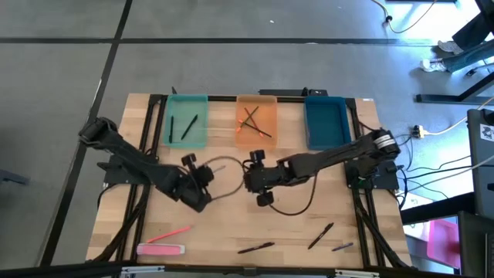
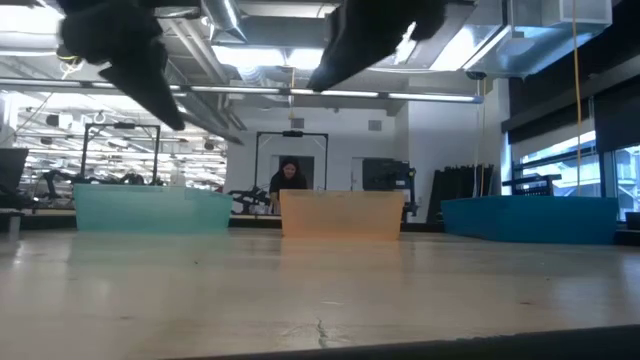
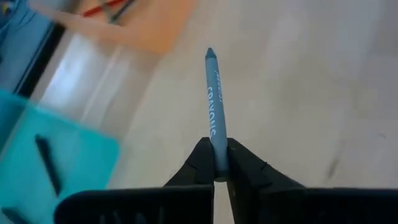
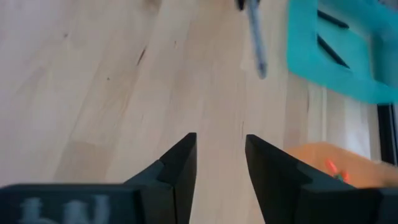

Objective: Sort crayons/erasers/pens/pencils in bins
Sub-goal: Put the gray crayon into the blue bin

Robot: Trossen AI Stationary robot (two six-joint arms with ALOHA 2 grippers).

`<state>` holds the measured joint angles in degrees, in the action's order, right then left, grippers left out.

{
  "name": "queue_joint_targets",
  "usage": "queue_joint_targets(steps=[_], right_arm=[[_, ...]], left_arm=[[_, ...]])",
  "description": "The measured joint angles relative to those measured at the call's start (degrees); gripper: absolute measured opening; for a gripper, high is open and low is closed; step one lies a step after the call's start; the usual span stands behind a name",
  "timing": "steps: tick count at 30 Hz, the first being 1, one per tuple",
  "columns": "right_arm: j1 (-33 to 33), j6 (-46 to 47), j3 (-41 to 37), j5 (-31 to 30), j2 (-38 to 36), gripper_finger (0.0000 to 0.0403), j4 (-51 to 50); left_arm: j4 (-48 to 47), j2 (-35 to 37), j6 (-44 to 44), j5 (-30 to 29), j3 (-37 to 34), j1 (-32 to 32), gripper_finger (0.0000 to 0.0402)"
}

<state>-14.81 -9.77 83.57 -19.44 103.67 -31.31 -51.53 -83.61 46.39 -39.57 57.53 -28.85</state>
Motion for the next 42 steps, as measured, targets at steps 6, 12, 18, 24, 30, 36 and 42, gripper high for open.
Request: queue_joint_targets(steps=[6,12,18,24,30,36,42], right_arm=[[0.0,2.6,-1.4,-1.4,-4.5,0.0142,-4.1],[0.0,5.0,-1.4,-7.3,-6.0,0.0142,-4.7],[0.0,5.0,-1.4,-7.5,-5.9,0.0142,-4.6],[0.0,5.1,-1.4,-11.7,-6.0,0.0142,-7.4],[0.0,13.3,-1.5,-20.4,-8.9,0.0142,-16.8],[-0.6,20.5,-1.5,-21.2,-14.2,0.0142,-22.4],[-1.7,23.1,-1.5,-21.4,-18.0,0.0142,-26.2]], left_arm=[[-8.5,6.0,6.7,-4.0,0.2,6.3,0.0007],[-18.6,11.6,16.8,-9.0,0.2,14.1,0.0007],[-21.0,13.3,17.1,-7.8,-0.8,24.7,0.0007],[-7.7,13.3,2.3,-3.2,-0.8,30.0,0.0007],[13.1,12.6,-21.5,4.6,-0.8,31.9,0.0006],[25.6,11.3,-36.2,11.6,-0.8,32.2,0.0006],[36.4,7.5,-45.6,16.4,-0.8,32.4,0.0006]])
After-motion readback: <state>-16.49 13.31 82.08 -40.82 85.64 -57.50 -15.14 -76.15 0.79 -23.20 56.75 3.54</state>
